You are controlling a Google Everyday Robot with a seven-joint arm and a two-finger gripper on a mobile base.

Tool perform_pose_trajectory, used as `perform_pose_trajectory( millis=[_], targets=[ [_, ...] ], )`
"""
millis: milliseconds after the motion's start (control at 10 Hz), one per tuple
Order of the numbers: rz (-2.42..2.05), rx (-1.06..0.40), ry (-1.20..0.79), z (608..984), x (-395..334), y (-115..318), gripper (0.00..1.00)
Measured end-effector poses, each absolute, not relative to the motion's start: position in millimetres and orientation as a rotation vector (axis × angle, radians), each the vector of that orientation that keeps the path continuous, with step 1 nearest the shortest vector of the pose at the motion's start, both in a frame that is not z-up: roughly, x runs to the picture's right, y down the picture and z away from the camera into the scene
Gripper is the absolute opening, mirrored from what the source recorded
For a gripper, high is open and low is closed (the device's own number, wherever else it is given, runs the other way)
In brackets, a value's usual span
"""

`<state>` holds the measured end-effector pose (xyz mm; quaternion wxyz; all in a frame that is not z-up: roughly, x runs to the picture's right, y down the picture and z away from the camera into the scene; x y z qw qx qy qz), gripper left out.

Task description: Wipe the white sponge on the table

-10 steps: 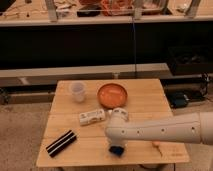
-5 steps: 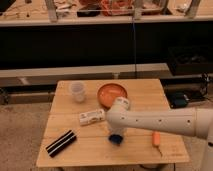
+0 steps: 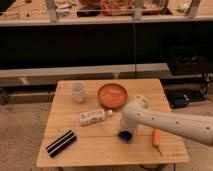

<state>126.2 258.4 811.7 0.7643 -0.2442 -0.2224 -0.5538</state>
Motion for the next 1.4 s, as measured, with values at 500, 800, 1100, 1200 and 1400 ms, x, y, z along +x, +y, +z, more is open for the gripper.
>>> perform_pose_trajectory(
  millis=[500,800,1100,1200,1400],
  targets=[
    [-1.228,-0.574,-0.485,768.0,131.9,314.8,0.04],
    [-1.295,-0.565,-0.494,759.0,98.0,323.1,0.04],
    [-1.352,-0.554,-0.500,774.5,57.0,299.7,0.04],
    [-1.364,-0.546,-0.500,781.9,52.5,287.1,0.04],
    [-1.373,-0.534,-0.504,797.5,48.1,263.9,0.04]
  ],
)
